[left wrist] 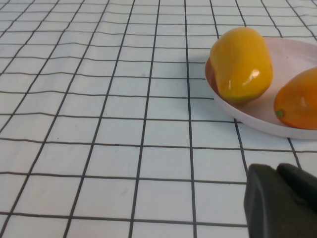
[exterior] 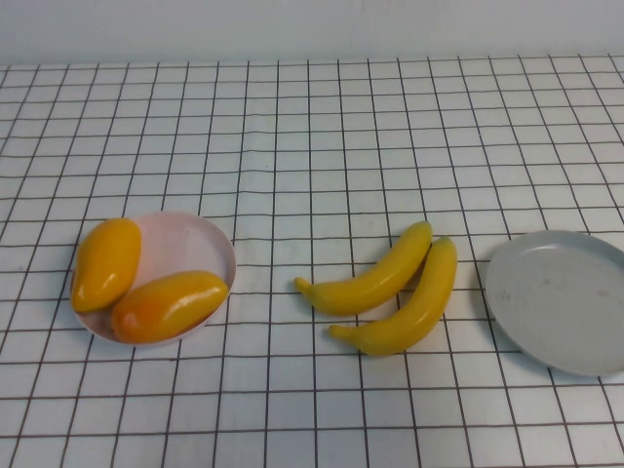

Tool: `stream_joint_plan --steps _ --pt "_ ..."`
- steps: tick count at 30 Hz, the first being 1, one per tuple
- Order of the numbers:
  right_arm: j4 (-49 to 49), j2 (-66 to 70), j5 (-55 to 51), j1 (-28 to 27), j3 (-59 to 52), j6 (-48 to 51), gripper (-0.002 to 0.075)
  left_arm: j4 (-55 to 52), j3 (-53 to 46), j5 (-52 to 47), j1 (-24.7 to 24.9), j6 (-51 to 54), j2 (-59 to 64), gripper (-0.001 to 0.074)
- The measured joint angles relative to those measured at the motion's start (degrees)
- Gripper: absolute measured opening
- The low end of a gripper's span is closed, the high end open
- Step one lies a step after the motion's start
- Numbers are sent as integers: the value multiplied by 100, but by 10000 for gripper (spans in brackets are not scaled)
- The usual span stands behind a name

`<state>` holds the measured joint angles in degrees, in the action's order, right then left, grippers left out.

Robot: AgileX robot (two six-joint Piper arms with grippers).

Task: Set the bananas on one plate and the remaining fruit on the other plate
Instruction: Put another type of fruit in the right plate

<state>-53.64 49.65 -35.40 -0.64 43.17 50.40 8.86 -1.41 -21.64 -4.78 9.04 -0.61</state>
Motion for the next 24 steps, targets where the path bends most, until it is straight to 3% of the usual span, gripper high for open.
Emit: stream_joint_plan --steps 4,7,12,15,18,22,24 --pt "1026 1136 -1482 56 1152 -737 -16 0 0 0 0 0 0 0" --pt "2285 1885 -2184 395 2011 -1737 -16 0 0 0 0 0 0 0" --pt "4090 2839 -2973 1500 2924 -2651 -16 0 0 0 0 0 0 0" --pt "4549 3404 -3172 2136 3322 -2800 -16 0 0 0 0 0 0 0" --pt "4721 4013 -3219 2399 3619 -3147 -3 0 0 0 0 0 0 0" --pt "4782 4722 -3166 2427 3946 -3817 121 0 0 0 0 0 0 0" --pt "4780 5059 -3070 2427 4103 -4279 240 0 0 0 0 0 0 0"
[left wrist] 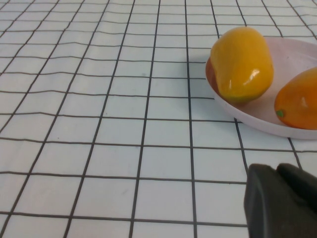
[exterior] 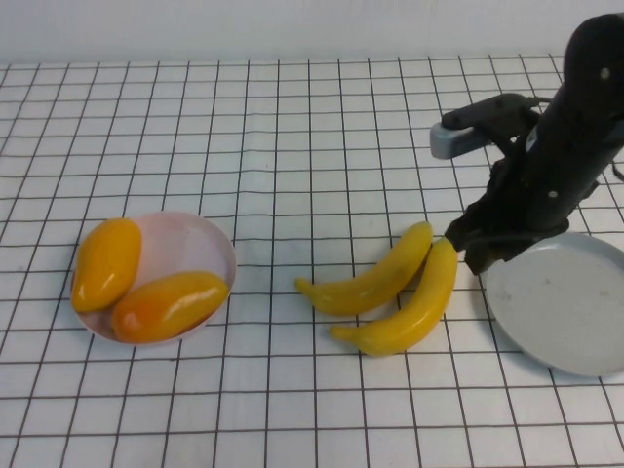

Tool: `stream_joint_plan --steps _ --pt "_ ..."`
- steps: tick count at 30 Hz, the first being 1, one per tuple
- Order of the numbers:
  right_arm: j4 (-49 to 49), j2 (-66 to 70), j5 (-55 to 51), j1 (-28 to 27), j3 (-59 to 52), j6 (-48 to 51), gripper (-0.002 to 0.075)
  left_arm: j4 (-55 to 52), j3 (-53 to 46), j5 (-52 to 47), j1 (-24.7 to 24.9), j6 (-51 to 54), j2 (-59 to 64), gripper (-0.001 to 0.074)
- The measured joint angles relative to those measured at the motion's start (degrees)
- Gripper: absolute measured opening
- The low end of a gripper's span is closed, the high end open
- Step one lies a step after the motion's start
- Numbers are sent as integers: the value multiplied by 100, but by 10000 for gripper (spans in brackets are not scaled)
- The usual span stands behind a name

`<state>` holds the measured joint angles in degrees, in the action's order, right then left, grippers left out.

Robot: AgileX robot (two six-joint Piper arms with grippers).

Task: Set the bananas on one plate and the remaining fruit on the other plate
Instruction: Put another type of fruit in the right plate

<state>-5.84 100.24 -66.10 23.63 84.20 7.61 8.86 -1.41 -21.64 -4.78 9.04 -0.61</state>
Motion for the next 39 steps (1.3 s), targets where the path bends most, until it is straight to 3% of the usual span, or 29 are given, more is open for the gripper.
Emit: stream_joint_plan --steps 4,7,17,22,30,33,39 --pt "-205 610 125 0 326 -501 449 0 0 0 0 0 0 0" --pt "-410 1042 125 0 572 -724 491 0 0 0 0 0 0 0" --pt "-629 1965 99 0 1045 -1059 454 0 0 0 0 0 0 0" --pt "-563 2046 0 0 1045 -1059 310 0 0 0 0 0 0 0" --pt "-394 1921 -324 0 1713 -657 310 0 0 0 0 0 0 0" --pt "103 1494 -324 0 1891 -510 310 0 0 0 0 0 0 0" --pt "1039 563 -394 -406 1175 -127 310 0 0 0 0 0 0 0"
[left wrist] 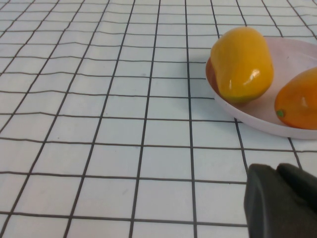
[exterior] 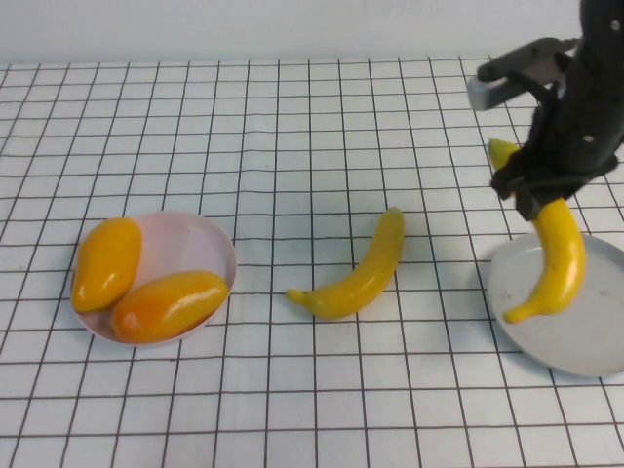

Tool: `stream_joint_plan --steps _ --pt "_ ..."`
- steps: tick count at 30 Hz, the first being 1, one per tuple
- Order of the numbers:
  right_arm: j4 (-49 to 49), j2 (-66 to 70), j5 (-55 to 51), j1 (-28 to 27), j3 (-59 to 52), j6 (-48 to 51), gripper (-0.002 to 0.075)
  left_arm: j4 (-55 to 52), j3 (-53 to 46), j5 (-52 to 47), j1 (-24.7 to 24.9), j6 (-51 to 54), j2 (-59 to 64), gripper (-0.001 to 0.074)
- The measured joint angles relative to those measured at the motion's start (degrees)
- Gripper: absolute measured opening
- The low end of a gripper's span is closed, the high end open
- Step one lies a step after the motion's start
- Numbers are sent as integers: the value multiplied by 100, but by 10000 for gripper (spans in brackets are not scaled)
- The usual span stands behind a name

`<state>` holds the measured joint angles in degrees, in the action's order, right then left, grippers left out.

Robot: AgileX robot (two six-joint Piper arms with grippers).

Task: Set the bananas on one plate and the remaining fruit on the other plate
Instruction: Put another type of fruit in the right plate

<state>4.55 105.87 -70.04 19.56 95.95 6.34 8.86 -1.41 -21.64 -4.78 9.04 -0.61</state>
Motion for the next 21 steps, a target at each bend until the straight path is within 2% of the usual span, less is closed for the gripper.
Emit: stream_joint_plan --steps 9,15,21 --pt "87 -31 147 -1276 -1056 724 310 0 0 0 0 0 0 0" --pt "-341 183 428 -1388 -1068 1110 311 0 0 0 0 0 0 0" --pt "-487 485 451 -1388 -1026 1152 391 0 0 0 0 0 0 -1"
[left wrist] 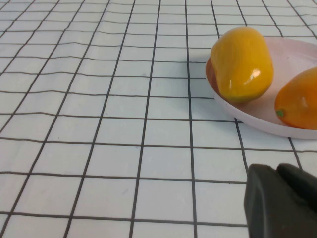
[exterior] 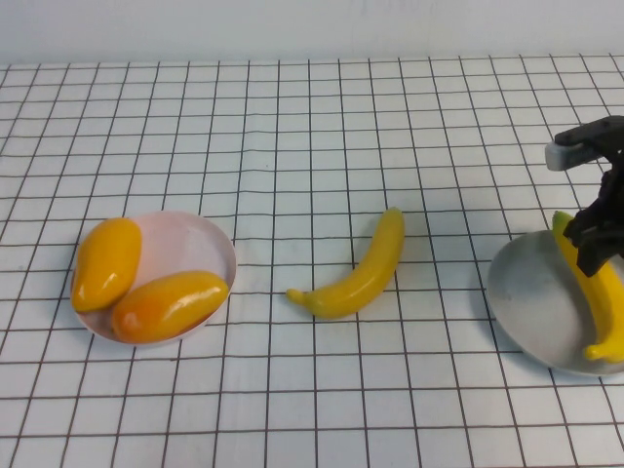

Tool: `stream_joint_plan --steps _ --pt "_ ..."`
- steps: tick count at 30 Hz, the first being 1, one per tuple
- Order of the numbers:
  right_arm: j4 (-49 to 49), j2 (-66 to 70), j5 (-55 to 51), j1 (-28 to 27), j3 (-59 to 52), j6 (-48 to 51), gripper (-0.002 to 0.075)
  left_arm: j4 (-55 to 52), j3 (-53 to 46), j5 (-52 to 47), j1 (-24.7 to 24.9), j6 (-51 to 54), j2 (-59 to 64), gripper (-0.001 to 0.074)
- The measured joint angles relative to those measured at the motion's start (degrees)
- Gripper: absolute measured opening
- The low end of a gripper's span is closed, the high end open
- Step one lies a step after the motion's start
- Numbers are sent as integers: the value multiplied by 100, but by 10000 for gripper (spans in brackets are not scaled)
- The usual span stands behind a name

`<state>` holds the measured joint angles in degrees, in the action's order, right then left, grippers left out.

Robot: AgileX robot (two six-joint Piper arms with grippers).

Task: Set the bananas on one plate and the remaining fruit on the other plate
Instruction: Put another type of fruit in the right plate

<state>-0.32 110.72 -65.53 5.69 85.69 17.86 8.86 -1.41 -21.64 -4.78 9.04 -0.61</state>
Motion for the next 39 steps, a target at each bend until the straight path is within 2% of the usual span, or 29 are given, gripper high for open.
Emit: stream_joint_plan --steps 9,12,19,23,27,30,36,39 --pt "-996 21 -413 162 1215 9 388 0 0 0 0 0 0 -1" --pt "-1295 21 -413 625 1597 297 368 0 0 0 0 0 0 -1" --pt "-1497 193 -437 2094 1761 2195 360 0 0 0 0 0 0 0" --pt "-1478 534 -307 2626 1761 2961 360 0 0 0 0 0 0 -1" --pt "-1453 896 -214 2857 1761 3290 360 0 0 0 0 0 0 0" --pt "-1351 1088 -132 2884 1761 2863 360 0 0 0 0 0 0 -1" --pt "-171 1128 -101 2896 1936 -223 359 0 0 0 0 0 0 -1" --pt "349 1134 -298 2885 2166 -1230 359 0 0 0 0 0 0 -1"
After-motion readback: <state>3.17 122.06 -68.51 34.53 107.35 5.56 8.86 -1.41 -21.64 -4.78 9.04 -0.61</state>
